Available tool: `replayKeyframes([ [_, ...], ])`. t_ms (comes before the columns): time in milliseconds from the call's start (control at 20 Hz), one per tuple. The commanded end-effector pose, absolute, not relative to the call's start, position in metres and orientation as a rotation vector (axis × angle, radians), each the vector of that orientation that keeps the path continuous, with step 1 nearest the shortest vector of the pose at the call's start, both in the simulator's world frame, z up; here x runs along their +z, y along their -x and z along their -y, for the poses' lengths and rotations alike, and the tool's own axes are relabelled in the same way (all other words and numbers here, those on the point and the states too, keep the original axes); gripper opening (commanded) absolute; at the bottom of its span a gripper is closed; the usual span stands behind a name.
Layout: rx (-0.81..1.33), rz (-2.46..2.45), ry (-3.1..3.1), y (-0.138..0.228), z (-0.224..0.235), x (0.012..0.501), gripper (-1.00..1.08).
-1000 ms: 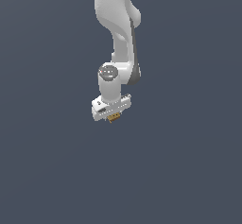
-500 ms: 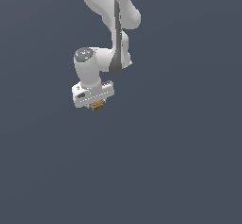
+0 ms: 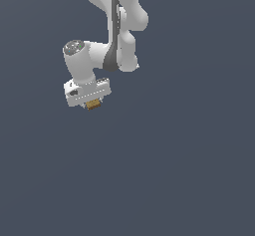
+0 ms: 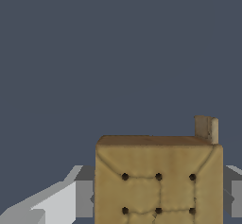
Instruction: Pick up the object and move it to a goal position.
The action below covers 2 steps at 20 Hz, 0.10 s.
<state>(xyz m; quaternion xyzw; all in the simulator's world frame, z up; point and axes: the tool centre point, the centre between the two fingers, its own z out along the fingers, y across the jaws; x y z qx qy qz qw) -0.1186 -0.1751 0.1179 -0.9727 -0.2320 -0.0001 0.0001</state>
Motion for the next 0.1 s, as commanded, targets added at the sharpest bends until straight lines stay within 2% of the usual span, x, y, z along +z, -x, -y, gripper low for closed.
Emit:
replayKeyframes([
  [0, -0.001, 0.731, 3.055, 0.1198, 0.1786, 0.1203, -1.00],
  [50, -0.001, 0.731, 3.055, 0.1199, 0.1789, 0.1204, -1.00],
])
